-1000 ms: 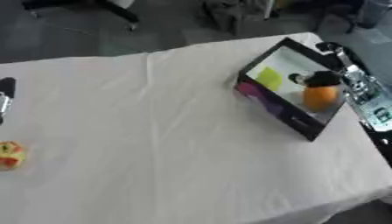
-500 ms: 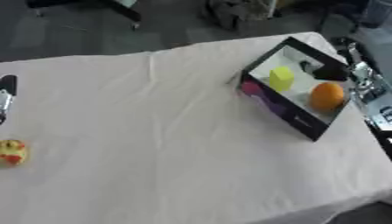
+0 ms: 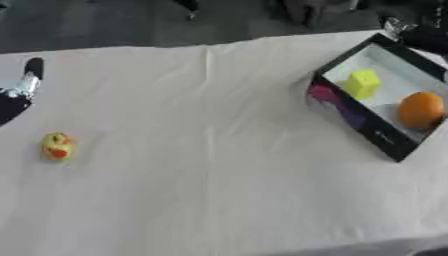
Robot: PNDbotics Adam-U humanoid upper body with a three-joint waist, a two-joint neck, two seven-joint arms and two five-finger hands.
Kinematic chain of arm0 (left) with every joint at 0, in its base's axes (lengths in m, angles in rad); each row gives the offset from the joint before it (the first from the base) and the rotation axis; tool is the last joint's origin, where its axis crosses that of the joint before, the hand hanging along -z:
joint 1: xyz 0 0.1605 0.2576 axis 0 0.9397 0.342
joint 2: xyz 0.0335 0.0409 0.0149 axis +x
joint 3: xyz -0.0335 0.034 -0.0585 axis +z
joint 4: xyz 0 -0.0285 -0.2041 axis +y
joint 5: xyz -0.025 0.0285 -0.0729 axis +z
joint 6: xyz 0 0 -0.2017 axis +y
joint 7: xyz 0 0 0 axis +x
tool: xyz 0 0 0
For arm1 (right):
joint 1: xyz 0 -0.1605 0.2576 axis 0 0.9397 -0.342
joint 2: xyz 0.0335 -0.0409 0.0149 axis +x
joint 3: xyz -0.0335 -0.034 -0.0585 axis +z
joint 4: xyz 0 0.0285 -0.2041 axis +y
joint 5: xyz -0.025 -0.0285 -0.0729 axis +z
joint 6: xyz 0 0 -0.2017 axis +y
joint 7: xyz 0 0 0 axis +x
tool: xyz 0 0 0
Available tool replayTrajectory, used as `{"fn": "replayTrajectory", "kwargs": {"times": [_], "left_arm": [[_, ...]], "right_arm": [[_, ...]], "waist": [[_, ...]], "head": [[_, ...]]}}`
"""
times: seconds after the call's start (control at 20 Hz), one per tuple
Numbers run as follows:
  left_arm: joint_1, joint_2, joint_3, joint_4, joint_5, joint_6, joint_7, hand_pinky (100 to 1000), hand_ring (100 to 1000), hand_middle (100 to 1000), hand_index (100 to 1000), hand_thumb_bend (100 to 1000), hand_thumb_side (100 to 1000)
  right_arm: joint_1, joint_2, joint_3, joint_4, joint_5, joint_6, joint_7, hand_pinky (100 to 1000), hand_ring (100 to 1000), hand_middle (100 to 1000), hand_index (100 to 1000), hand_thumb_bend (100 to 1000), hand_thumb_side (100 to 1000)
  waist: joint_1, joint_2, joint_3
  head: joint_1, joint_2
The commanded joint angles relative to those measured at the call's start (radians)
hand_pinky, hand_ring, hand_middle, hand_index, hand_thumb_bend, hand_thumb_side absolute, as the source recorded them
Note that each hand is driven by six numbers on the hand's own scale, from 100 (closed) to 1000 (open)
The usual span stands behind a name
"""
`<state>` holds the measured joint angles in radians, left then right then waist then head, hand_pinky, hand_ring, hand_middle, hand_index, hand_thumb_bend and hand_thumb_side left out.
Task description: Pick up the objects with one hand, pass them to the other hand, and then place them into the box on the other side of the table.
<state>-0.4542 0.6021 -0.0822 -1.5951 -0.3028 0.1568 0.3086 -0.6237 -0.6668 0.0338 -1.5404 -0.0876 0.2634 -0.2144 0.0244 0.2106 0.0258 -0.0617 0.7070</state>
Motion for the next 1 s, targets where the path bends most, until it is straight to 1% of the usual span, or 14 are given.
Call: {"fn": "replayTrajectory", "kwargs": {"times": [0.05, 0.25, 0.35, 0.45, 0.6, 0.75, 0.9, 1.0], "left_arm": [[-0.021, 0.09, 0.018, -0.007, 0.016, 0.034, -0.105, 837, 675, 693, 800, 500, 464], [-0.021, 0.167, 0.012, 0.01, 0.019, 0.082, -0.297, 843, 705, 716, 811, 512, 464], [-0.018, 0.213, -0.002, 0.026, 0.02, 0.105, -0.396, 842, 716, 722, 812, 516, 475], [-0.013, 0.253, -0.015, 0.041, 0.027, 0.121, -0.473, 843, 727, 728, 813, 523, 490], [-0.006, 0.307, -0.036, 0.062, 0.064, 0.131, -0.551, 847, 738, 735, 816, 535, 508], [-0.002, 0.349, -0.055, 0.062, 0.095, 0.131, -0.604, 854, 750, 740, 819, 558, 515], [-0.005, 0.368, -0.071, 0.068, 0.125, 0.134, -0.658, 863, 756, 740, 811, 566, 510], [-0.013, 0.367, -0.077, 0.073, 0.149, 0.132, -0.692, 864, 757, 738, 805, 568, 489]], "right_arm": [[-0.02, -0.041, -0.001, -0.029, -0.004, 0.014, -0.003, 963, 876, 858, 875, 371, 202], [-0.022, -0.037, 0.003, -0.026, 0.004, 0.028, -0.002, 962, 874, 857, 872, 374, 205], [-0.022, -0.036, 0.006, -0.024, 0.008, 0.031, -0.001, 962, 873, 856, 871, 375, 205], [-0.023, -0.036, 0.007, -0.021, 0.012, 0.032, 0.0, 962, 872, 855, 869, 379, 206], [-0.024, -0.037, 0.009, -0.016, 0.017, 0.033, 0.001, 962, 871, 854, 868, 379, 206], [-0.024, -0.035, 0.011, -0.01, 0.019, 0.034, 0.002, 962, 869, 852, 866, 383, 207], [-0.024, -0.034, 0.013, -0.006, 0.022, 0.036, 0.004, 962, 869, 852, 864, 382, 208], [-0.024, -0.033, 0.014, -0.004, 0.024, 0.036, 0.003, 961, 868, 851, 863, 383, 208]], "waist": [[0.002, -0.024, 0.003], [0.003, -0.025, 0.004], [0.004, -0.025, 0.003], [0.005, -0.025, 0.003], [0.005, -0.025, 0.003], [0.005, -0.024, 0.005], [0.004, -0.024, 0.007], [0.003, -0.025, 0.009]], "head": [[0.014, 0.01], [0.023, 0.008], [0.031, 0.009], [0.039, 0.01], [0.055, 0.017], [0.072, 0.02], [0.082, 0.021], [0.084, 0.021]]}}
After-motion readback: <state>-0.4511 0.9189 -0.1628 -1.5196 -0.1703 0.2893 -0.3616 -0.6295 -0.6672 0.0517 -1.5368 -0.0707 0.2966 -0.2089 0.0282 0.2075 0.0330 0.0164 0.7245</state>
